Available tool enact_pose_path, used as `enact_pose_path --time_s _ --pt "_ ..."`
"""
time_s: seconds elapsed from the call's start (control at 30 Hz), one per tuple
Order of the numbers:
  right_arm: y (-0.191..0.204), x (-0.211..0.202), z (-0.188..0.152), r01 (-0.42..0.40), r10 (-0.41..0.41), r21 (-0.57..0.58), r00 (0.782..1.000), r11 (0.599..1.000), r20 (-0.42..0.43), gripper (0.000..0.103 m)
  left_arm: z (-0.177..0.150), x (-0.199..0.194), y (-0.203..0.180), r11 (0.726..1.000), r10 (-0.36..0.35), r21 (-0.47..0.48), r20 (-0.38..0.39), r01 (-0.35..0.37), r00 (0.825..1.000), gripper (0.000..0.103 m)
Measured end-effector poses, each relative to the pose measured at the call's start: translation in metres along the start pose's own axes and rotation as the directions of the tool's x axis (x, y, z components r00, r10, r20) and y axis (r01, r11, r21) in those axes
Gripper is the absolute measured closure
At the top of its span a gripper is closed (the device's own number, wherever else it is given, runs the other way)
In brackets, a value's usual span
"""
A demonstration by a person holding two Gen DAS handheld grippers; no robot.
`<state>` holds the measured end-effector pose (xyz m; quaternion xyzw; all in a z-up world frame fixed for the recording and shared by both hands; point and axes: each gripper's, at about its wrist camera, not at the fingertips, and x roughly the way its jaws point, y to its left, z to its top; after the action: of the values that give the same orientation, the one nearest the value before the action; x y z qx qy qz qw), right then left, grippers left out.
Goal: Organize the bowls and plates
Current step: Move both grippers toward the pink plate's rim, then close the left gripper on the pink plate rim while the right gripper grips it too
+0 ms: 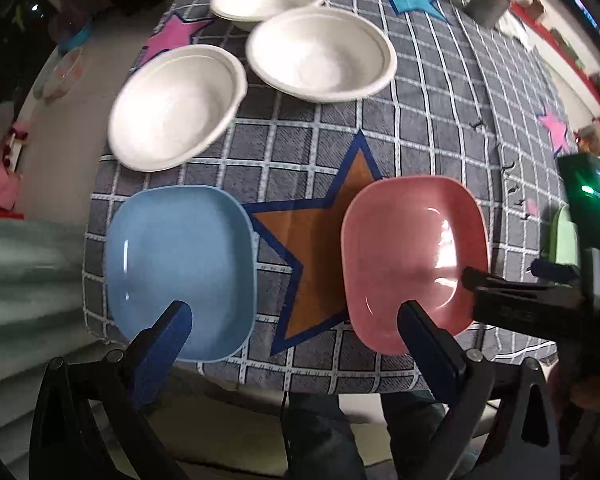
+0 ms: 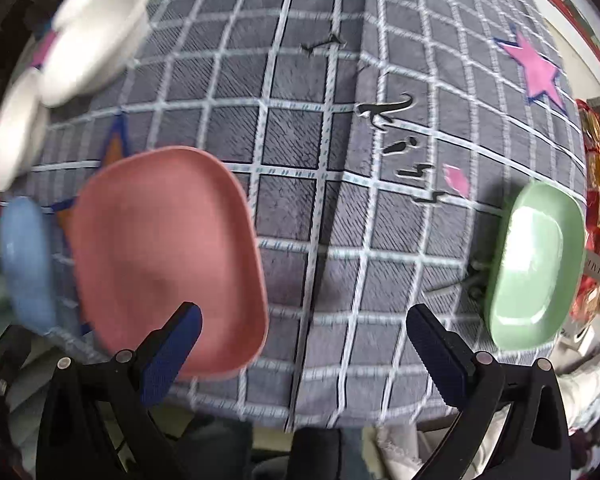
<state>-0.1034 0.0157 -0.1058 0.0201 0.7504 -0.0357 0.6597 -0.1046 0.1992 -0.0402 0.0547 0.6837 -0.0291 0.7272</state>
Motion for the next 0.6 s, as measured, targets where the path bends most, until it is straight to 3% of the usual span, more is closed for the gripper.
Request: enact_pose_path --time_s 0.13,0.33,0.47,0.6 --pt "-0.001 0.027 0.002 0.047 -0.049 -0.03 0.997 0.998 -0.067 0.0 0.002 0.012 -0.016 0.999 0.013 0.04 0.0 -0.013 1.0 0.0" --pt "-0.037 0.028 -0.022 0.049 -0.047 0.017 0.994 0.999 -0.098 0.0 0.008 0.028 -0.038 0.996 0.005 0.091 -0.025 -0.002 1.0 0.0" --pt "-0.062 0.017 -0.03 -0.027 0.034 0.089 0.996 0.996 -0.077 0.0 0.014 0.036 -0.057 0.991 0.012 0.13 -0.035 -0.007 0.999 0.0" --pt "-0.068 0.012 -0.014 -0.064 0.067 0.067 0.996 0.996 -0.056 0.0 0.013 0.047 -0.072 0.991 0.035 0.134 -0.045 -0.029 0.998 0.0"
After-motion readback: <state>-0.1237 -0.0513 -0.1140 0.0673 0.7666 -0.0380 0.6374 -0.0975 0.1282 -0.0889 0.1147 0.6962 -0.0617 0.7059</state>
